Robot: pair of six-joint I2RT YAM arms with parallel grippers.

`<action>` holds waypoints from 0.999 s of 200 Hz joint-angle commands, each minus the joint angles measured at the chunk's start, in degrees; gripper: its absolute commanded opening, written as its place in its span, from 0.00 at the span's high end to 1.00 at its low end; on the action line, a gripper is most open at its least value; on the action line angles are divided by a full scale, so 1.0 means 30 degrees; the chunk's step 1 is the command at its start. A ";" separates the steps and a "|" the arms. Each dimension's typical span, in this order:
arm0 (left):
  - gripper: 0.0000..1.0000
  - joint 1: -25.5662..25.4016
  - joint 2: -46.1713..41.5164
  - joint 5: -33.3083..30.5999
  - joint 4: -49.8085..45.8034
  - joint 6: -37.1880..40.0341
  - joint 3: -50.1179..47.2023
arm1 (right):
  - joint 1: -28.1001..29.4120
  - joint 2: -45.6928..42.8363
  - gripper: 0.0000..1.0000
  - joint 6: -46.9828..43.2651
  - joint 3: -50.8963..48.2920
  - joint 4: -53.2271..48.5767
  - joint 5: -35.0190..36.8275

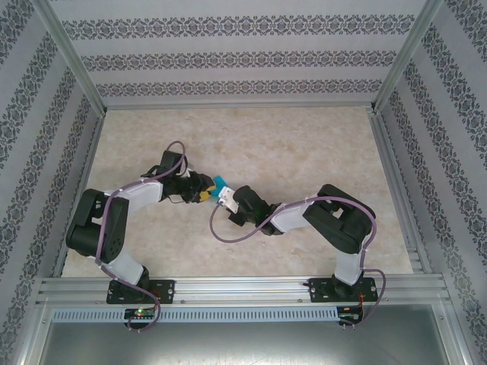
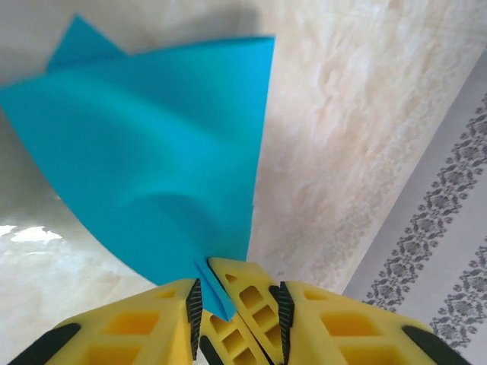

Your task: Fold a paper plane with a square sheet of paper (pick it up from the middle)

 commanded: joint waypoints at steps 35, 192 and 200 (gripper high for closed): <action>0.55 0.1768 -0.2442 -0.1047 -0.2352 0.1849 -0.0206 | -0.0849 -0.1022 0.99 0.2531 -0.0087 -0.0827 -0.2509; 0.52 0.0043 -0.1166 0.0459 0.6259 0.0477 -0.3685 | -0.2864 -0.0316 1.00 1.3141 0.2072 -0.2149 -0.8700; 0.53 -0.0109 -0.1034 0.0467 0.6322 0.0533 -0.3583 | -0.2891 -0.0213 1.00 1.3392 0.2205 -0.2309 -0.8882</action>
